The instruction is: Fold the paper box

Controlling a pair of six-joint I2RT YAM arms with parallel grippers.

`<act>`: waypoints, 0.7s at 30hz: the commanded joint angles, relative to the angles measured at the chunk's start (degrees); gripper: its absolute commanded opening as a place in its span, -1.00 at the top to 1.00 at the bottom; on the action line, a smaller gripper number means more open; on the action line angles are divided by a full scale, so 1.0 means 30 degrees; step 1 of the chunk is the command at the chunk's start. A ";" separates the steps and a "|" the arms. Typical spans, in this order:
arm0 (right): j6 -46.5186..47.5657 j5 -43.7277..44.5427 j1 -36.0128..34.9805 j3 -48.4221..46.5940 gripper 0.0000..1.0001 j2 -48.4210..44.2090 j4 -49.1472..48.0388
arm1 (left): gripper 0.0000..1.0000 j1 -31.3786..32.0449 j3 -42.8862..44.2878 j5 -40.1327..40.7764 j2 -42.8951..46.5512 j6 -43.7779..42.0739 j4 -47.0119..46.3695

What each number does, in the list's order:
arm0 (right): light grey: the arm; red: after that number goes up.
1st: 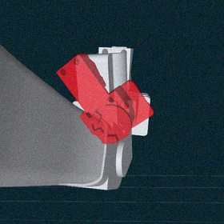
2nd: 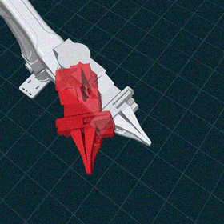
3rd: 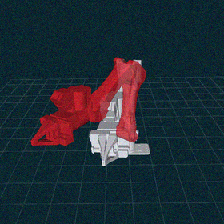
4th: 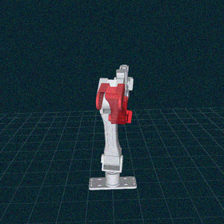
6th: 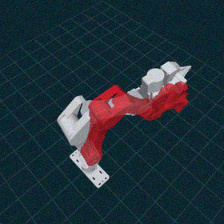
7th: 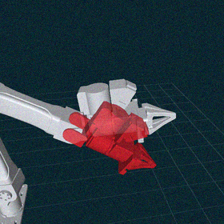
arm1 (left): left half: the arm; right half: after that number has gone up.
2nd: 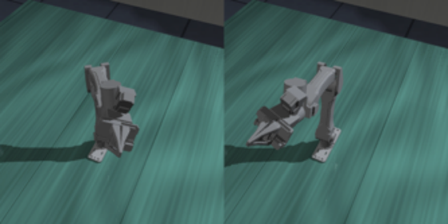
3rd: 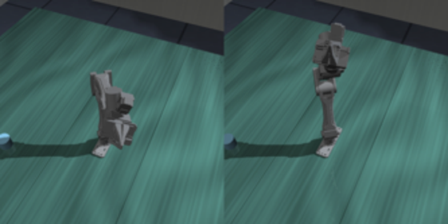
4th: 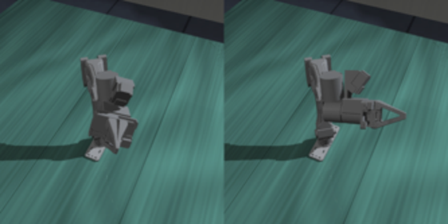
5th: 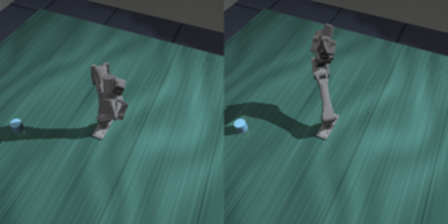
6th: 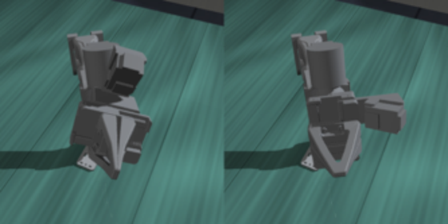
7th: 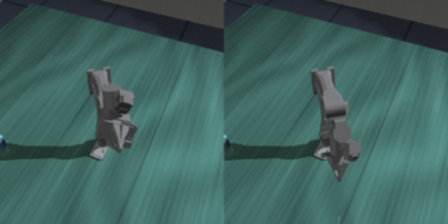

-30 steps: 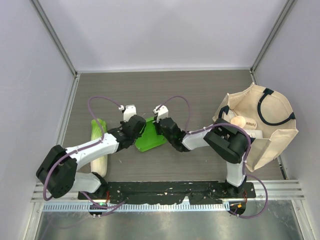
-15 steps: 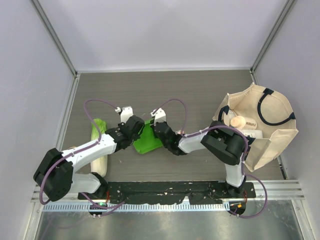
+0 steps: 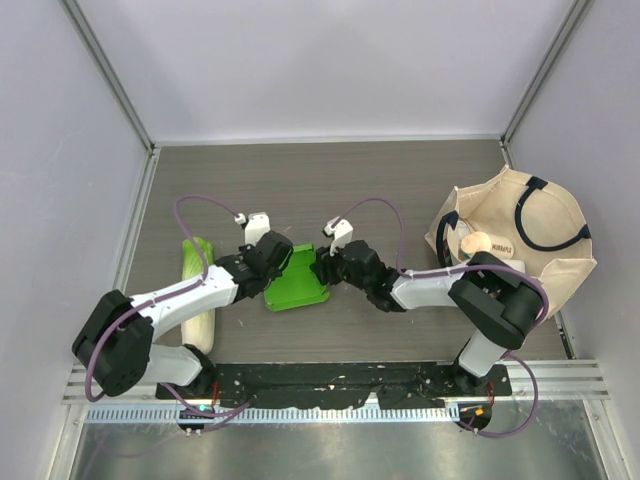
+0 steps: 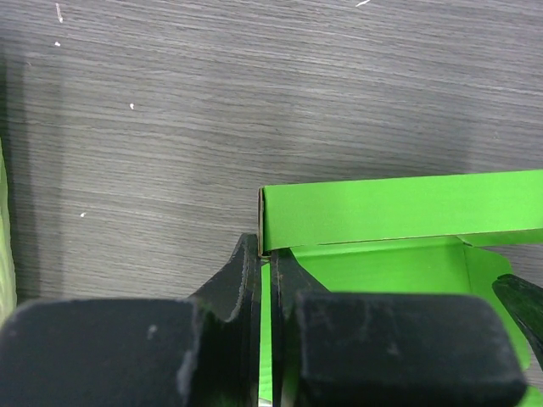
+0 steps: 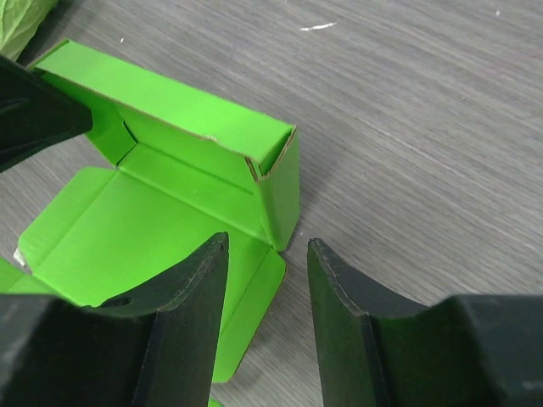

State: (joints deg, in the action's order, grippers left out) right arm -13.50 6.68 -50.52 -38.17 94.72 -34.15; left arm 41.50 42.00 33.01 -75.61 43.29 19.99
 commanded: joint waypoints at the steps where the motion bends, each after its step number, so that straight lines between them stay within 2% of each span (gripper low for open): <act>1: -0.0480 -0.1555 0.0287 0.0535 0.03 -0.1132 -0.0948 | 1.00 -0.0033 0.0678 0.0773 -0.0196 -0.0220 -0.0334; 5: 0.0275 -0.0528 0.0551 0.0216 0.03 -0.0724 -0.0892 | 1.00 -0.0062 0.0591 0.0597 -0.0137 -0.0279 -0.0451; 10: 0.0954 -0.0527 0.0552 -0.1304 0.13 0.0125 -0.0511 | 1.00 -0.0062 0.0648 0.0392 -0.0108 -0.0308 -0.0540; 19: 0.1423 -0.0527 0.0464 -0.2656 0.47 0.1767 -0.0305 | 1.00 -0.0033 0.0766 0.0333 0.0097 -0.0426 -0.0452; 21: 0.1452 -0.0556 0.0435 -0.2569 0.46 0.1913 -0.0451 | 1.00 -0.0062 0.0796 0.0246 0.0097 -0.0425 -0.0481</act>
State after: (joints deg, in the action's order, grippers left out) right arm -10.39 4.60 -48.99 -44.21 99.63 -33.95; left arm 41.50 42.02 33.15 -76.01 42.57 19.99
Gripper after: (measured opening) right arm 0.265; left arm 0.053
